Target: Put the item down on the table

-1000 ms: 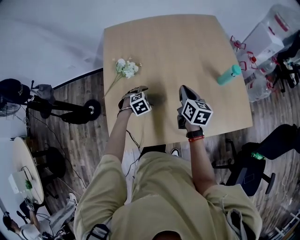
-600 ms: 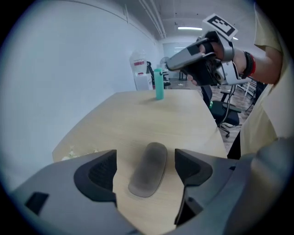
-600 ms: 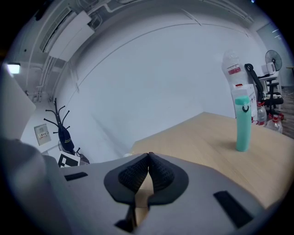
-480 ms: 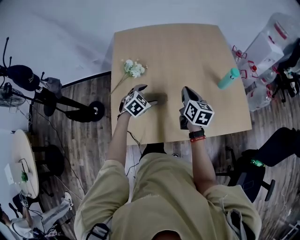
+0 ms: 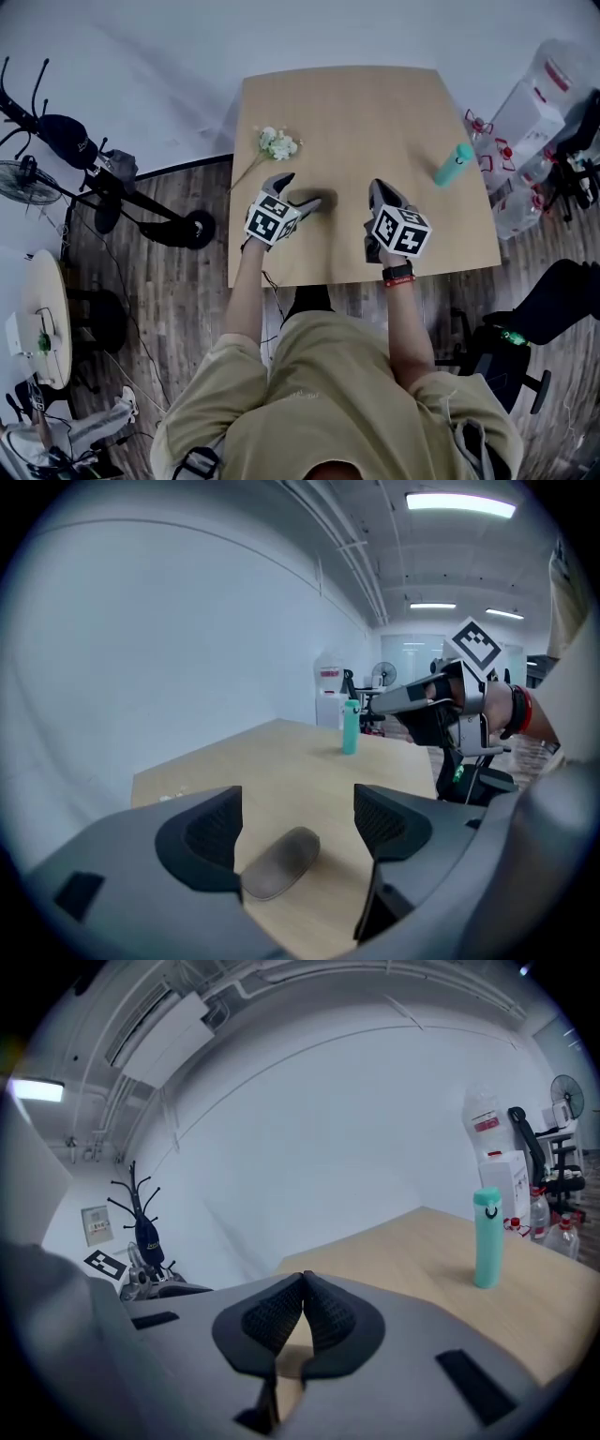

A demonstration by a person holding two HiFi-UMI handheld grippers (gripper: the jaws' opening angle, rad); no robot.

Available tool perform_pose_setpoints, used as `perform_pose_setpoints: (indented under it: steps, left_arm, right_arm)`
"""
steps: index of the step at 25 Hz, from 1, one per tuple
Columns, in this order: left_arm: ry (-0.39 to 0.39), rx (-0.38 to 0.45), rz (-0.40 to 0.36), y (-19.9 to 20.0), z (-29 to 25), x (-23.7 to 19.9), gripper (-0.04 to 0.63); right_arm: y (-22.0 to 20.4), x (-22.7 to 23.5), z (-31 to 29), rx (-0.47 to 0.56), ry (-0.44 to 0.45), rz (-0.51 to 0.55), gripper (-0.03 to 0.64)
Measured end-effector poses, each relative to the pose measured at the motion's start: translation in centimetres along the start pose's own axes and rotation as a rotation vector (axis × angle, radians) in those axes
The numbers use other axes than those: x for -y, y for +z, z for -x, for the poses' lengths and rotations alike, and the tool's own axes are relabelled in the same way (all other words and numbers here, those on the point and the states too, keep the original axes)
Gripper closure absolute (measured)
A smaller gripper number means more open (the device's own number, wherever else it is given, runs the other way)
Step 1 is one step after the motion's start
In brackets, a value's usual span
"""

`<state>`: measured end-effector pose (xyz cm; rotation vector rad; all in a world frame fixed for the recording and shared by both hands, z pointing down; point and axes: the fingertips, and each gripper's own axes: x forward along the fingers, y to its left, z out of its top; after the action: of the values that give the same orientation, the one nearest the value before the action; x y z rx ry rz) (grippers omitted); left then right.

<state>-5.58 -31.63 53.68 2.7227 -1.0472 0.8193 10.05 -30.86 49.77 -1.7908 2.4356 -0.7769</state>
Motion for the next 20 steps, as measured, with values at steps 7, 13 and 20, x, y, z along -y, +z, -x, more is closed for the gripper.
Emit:
perform_pose_setpoints:
  steps: [7, 13, 20]
  left_arm:
    - [0.077, 0.129, 0.151, 1.5, 3.3, 2.5, 0.207]
    - [0.163, 0.219, 0.204, 2.5, 6.3, 4.7, 0.210]
    - [0.323, 0.314, 0.219, 3.8, 9.7, 6.3, 0.358]
  right_arm:
    - [0.5, -0.7, 3.2, 0.031, 0.016, 0.028, 0.601]
    - [0.9, -2.4, 5.2, 0.050, 0.044, 0.070, 0.601]
    - [0.7, -3.4, 7.9, 0.066, 0.051, 0.109, 0.601]
